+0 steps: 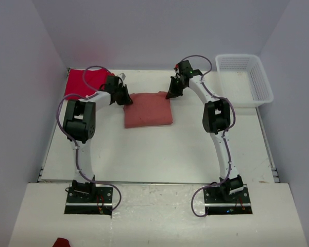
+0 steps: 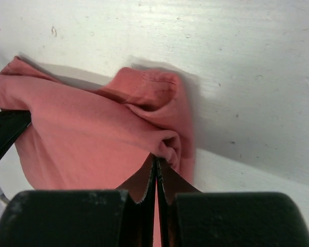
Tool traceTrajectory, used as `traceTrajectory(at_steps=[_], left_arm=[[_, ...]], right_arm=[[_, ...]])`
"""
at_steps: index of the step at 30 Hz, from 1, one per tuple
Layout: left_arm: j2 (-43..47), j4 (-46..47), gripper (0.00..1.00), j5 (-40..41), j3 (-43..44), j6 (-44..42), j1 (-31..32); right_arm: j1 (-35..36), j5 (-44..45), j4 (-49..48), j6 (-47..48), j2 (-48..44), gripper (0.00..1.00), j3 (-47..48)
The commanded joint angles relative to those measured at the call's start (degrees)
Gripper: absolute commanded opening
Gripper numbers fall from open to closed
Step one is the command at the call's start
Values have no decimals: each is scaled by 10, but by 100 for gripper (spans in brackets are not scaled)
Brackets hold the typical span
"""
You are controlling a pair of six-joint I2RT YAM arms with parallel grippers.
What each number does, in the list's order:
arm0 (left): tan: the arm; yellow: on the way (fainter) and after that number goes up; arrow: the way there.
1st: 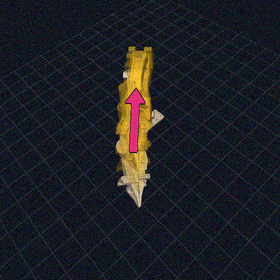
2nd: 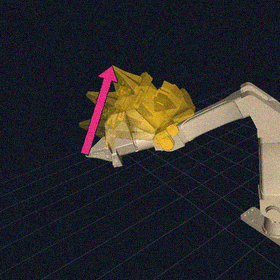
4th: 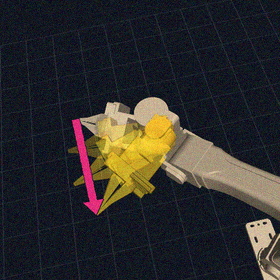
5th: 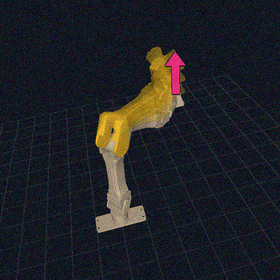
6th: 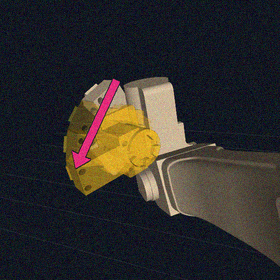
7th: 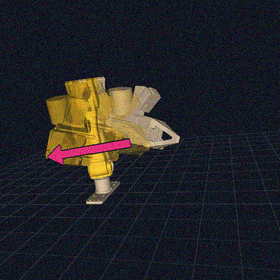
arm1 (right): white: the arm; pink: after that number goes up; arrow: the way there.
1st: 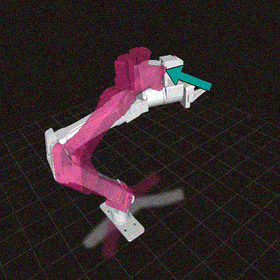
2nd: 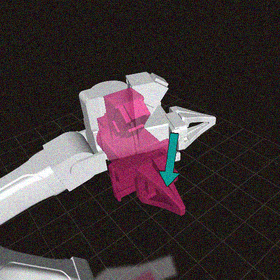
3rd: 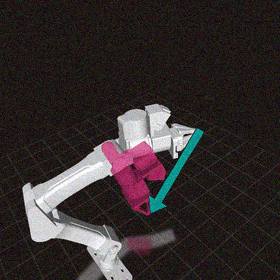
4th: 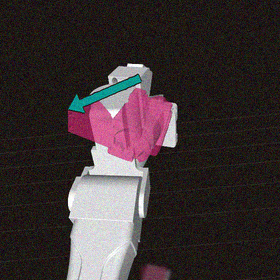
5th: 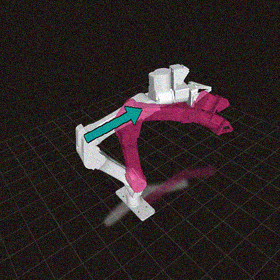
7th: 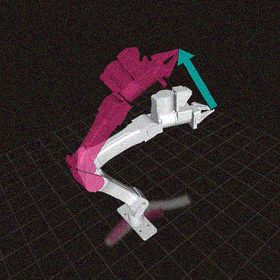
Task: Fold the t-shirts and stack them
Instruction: Fold the long partially folded tshirt into a neat square
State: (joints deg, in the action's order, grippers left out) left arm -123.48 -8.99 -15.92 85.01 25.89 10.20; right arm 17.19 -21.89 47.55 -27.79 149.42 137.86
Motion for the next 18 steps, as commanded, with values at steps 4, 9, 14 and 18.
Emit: traceTrajectory(at_steps=[4, 9, 14, 18], left_arm=[[28, 8, 0, 41, -20, -27, -26], [23, 19, 0, 17, 0, -35, -26], [49, 40, 46, -19, 38, -51, -26], [75, 38, 70, -49, 95, -72, -26]], right_arm=[[-16, 23, 19, 4, 8, 0, 34], [-21, 17, -5, 27, -1, 0, 17], [-19, 25, -73, 69, -81, 0, -64], [-18, 38, -68, 87, -149, 5, -74]])
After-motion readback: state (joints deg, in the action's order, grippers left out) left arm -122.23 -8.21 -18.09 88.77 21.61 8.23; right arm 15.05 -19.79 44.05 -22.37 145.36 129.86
